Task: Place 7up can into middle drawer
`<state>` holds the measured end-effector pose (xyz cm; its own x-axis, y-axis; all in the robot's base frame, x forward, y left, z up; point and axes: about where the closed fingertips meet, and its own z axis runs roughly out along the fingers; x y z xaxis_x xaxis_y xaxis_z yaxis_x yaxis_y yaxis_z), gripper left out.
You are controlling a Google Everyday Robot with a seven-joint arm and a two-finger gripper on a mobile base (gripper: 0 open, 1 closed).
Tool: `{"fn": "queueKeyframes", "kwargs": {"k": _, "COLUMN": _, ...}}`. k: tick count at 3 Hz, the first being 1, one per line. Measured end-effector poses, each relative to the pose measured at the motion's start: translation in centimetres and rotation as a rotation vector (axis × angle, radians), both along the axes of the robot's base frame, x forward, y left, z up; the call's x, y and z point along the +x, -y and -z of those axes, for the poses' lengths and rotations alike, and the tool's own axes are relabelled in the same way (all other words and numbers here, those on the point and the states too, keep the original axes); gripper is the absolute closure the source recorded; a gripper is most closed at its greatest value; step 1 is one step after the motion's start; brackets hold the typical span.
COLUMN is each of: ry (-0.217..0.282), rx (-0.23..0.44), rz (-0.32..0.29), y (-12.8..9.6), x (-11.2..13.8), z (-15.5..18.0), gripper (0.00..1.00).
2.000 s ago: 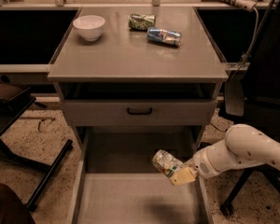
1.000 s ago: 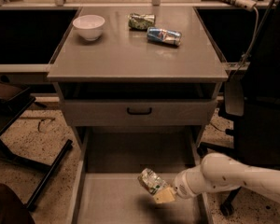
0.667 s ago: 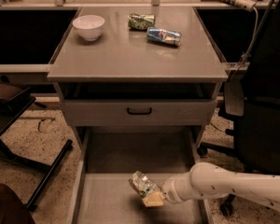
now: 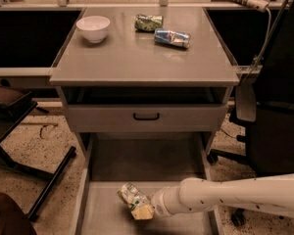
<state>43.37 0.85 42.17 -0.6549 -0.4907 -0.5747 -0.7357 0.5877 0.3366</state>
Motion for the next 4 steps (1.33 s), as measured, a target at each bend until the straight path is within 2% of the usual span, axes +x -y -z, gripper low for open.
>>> {"fn": "queueKeyframes", "kwargs": {"k": 1, "ry": 0.012, "rx": -0.026, "rz": 0.023, "y": -0.4, "x": 1.3, "z": 1.2, "gripper": 1.0}}
{"fn": "queueKeyframes", "kwargs": {"k": 2, "ry": 0.028, "rx": -0.083, "rz": 0.046, "y": -0.8, "x": 3.7, "z": 2.9, "gripper": 1.0}}
{"fn": "queueKeyframes", "kwargs": {"k": 3, "ry": 0.026, "rx": -0.12, "rz": 0.042, "y": -1.4, "x": 4.5, "z": 4.4, "gripper": 1.0}}
{"fn": "queueKeyframes", "kwargs": {"k": 4, "ry": 0.009, "rx": -0.14, "rz": 0.029, "y": -1.4, "x": 4.1, "z": 5.8, "gripper": 1.0}}
